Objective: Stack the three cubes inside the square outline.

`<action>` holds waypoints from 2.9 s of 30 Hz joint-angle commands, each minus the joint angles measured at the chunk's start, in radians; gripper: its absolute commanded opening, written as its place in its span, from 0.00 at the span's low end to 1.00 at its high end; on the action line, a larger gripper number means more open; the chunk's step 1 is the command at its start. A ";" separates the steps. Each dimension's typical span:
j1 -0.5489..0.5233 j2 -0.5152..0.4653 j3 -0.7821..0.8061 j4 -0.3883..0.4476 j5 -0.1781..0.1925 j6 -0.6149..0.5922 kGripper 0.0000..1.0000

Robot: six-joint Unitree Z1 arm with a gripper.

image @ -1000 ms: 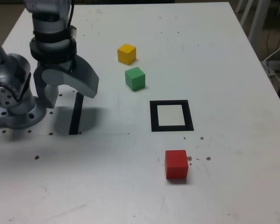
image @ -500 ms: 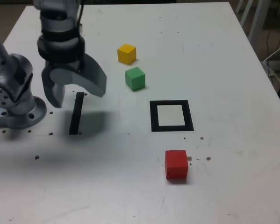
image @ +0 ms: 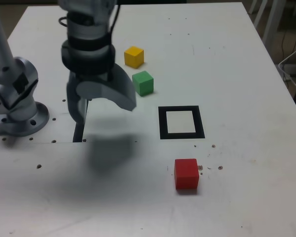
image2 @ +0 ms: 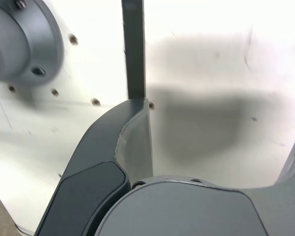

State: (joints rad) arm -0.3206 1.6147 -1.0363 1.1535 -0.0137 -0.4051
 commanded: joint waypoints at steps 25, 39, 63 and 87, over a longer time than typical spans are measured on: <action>-0.252 0.337 -0.409 0.036 -0.049 -0.173 1.00; -0.249 0.470 -0.560 0.050 -0.054 -0.136 0.99; -0.143 0.560 -0.612 0.044 -0.081 -0.015 0.81; -0.143 0.585 -0.626 0.033 -0.077 -0.005 0.27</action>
State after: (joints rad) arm -0.4650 2.1972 -1.6604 1.1857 -0.0900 -0.4122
